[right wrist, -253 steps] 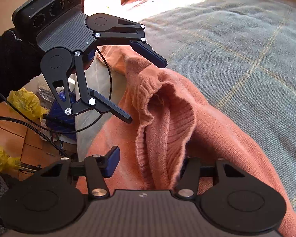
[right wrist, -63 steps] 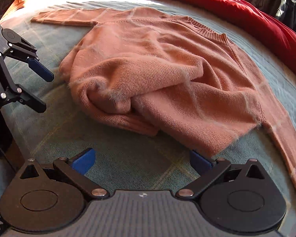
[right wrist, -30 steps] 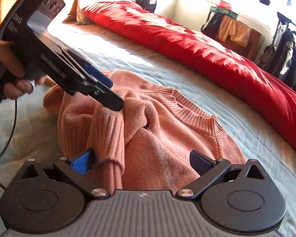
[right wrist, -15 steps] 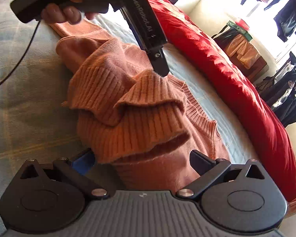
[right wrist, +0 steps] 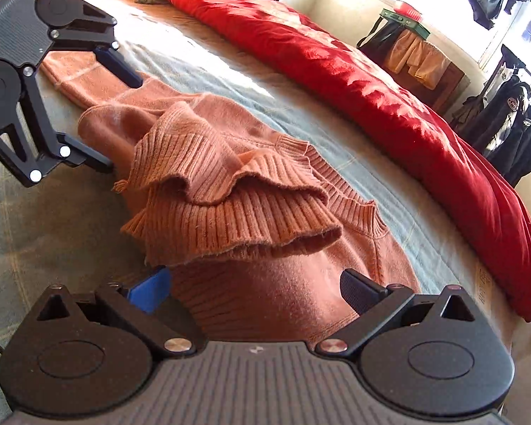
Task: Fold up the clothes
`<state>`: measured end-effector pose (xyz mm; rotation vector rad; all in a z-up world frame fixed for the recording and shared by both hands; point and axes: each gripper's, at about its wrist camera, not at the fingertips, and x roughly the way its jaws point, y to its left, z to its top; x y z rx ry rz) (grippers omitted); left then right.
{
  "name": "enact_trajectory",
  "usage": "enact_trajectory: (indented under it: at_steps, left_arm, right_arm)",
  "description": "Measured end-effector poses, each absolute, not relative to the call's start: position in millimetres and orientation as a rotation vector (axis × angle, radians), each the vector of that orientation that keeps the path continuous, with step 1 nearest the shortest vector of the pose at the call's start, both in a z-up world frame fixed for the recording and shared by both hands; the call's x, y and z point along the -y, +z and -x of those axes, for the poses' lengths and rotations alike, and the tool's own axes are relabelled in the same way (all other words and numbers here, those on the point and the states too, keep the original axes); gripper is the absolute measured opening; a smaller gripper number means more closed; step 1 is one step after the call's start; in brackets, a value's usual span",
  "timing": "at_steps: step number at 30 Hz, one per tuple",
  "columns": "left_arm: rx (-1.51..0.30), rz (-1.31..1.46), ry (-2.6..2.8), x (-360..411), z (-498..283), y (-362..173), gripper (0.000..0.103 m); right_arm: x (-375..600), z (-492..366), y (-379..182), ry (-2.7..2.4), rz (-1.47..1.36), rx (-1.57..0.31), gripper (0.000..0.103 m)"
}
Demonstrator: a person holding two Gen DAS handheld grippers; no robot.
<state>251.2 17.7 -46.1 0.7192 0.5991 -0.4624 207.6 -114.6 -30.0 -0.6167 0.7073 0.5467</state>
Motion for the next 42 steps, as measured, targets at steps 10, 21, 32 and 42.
enact_trajectory:
  at_steps: [10, 21, 32, 42]
  left_arm:
    - [-0.341, -1.03, -0.563, 17, -266, -63, 0.083]
    - [-0.308, -1.042, -0.589, 39, -272, -73, 0.076]
    - [-0.387, -0.885, -0.476, 17, -277, -54, 0.075]
    - [-0.633, -0.541, -0.52, -11, -285, -45, 0.075]
  right_arm:
    - [122, -191, -33, 0.532, 0.571, -0.759, 0.103]
    - [170, -202, -31, 0.438, 0.361, -0.852, 0.103]
    - [209, -241, -35, 0.666, -0.273, -0.941, 0.103]
    - [247, -259, -64, 0.583, -0.688, -0.985, 0.103]
